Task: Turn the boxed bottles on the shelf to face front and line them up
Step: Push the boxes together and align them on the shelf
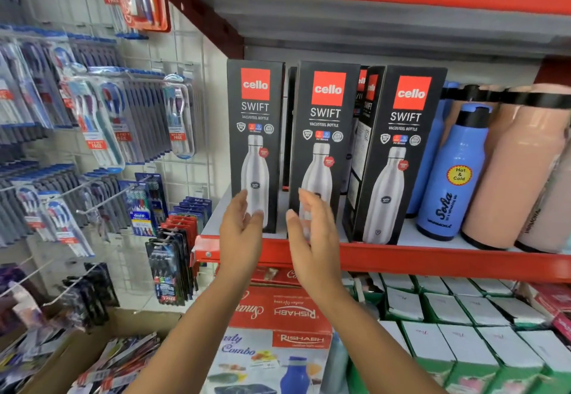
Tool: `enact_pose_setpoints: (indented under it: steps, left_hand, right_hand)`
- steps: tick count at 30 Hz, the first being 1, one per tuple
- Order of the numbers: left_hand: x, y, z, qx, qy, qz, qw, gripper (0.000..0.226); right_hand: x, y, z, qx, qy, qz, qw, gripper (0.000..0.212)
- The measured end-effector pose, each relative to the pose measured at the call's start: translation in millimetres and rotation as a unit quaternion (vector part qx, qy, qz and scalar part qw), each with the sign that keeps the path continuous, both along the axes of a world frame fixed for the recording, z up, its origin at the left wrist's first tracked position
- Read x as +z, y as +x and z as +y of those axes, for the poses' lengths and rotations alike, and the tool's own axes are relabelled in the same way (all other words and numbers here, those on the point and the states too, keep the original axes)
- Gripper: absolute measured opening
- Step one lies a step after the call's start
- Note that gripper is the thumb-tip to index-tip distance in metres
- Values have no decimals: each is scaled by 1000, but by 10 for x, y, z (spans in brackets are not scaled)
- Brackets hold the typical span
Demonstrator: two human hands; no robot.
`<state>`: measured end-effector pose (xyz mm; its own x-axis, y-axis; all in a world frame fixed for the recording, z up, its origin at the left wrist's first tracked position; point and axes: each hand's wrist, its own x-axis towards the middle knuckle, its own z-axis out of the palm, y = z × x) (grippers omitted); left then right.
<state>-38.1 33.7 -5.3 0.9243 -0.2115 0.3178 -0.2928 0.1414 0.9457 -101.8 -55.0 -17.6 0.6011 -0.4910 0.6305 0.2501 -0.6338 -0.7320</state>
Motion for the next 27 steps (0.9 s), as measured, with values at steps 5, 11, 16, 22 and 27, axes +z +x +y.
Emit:
enact_pose_setpoints:
  steps: [5, 11, 16, 22, 27]
  left_hand:
    - [69, 219, 129, 19, 16, 15, 1000, 55]
    - [101, 375, 191, -15, 44, 43, 998, 53]
    - [100, 385, 240, -37, 34, 47, 998, 47]
    - [85, 301, 366, -44, 16, 42, 998, 47]
    - [73, 202, 484, -33, 10, 20, 999, 46]
  right_hand:
    - [125, 256, 206, 110, 82, 143, 980, 63]
    - [216, 496, 308, 90, 141, 210, 963, 67]
    - [230, 510, 317, 74, 165, 206, 962, 63]
    - [210, 462, 390, 78, 187, 197, 959, 61]
    - [170, 402, 500, 87, 198, 191, 957, 60]
